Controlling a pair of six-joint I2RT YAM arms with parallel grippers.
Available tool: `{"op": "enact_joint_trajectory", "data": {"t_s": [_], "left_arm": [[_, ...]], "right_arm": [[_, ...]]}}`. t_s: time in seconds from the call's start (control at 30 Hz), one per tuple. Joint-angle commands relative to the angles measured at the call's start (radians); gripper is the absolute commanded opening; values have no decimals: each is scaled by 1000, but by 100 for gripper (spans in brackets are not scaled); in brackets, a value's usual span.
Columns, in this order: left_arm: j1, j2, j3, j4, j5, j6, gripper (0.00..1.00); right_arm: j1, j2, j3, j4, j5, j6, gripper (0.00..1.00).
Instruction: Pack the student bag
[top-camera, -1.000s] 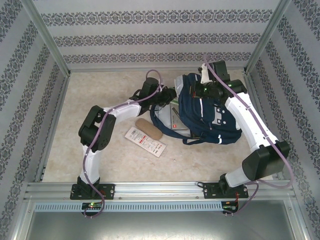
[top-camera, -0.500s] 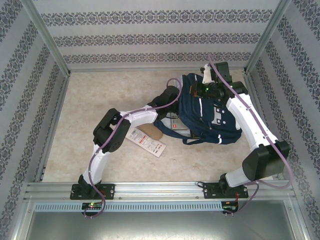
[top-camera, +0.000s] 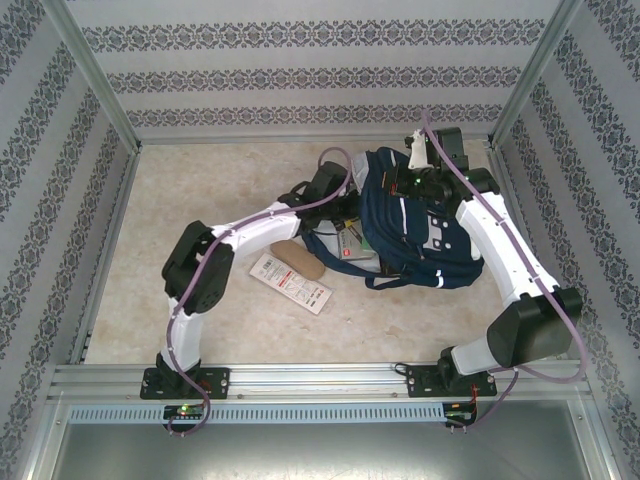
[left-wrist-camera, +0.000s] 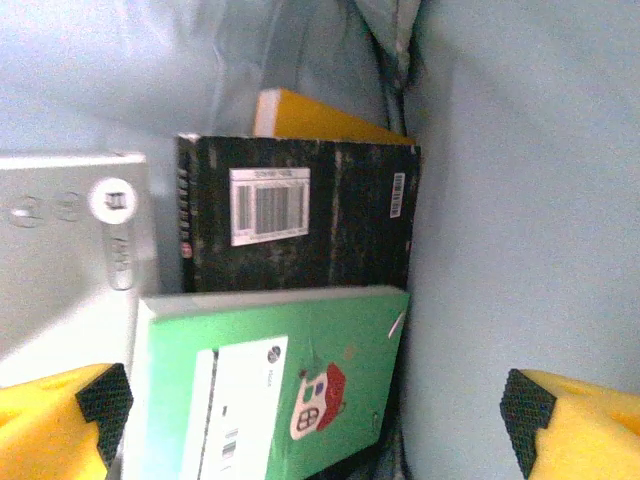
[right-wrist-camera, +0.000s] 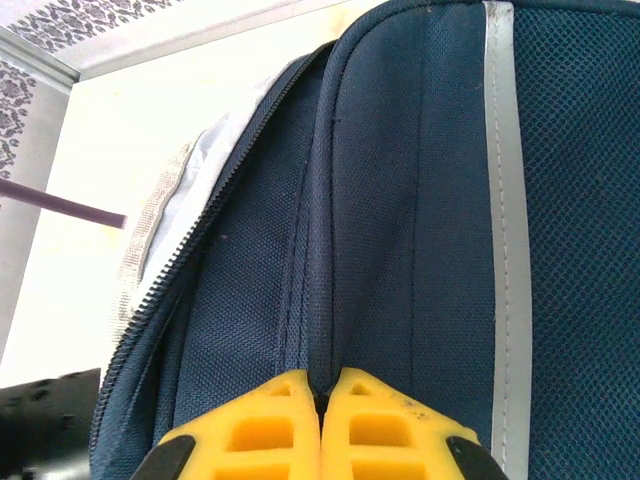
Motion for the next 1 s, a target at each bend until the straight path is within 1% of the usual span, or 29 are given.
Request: {"op": "enact_joint_trajectory", "data": {"t_s": [0.0,0.2,0.3,0.43,0.53,0.6,0.7,0.77,0.9,0.97], "left_arm": [[3,-115,-10,-113,-29,106,97],[20,-232,-104,-247,-129,169,97],[40,-290,-179,-274,-169,176,97],[59,-355,-250,-342,-250,158,97],[62,-390,-296,-417,-357,107,95],[65,-402,-328,-464,-404,46,89],[68,-393,-360,-513,-428,-38,82],[69,-372,-362,-528,-425,-71,76],[67,-305,-329,-585,-434,-114,67],[67,-284,-323,-599,-441,-124,65]], "right_arm": [[-8,-46,-7,118,-41,13,0],[-5,-51,-36,139,-53,16,0],[1,-52,-57,151,-58,18,0],[16,-55,-81,160,-56,14,0],[30,-55,-98,168,-46,9,0],[39,-54,-110,175,-44,10,0],[49,-52,-120,182,-40,5,0],[53,-53,-125,187,-43,6,0],[54,-51,-131,194,-45,6,0],[54,-51,-136,199,-48,7,0]]}}
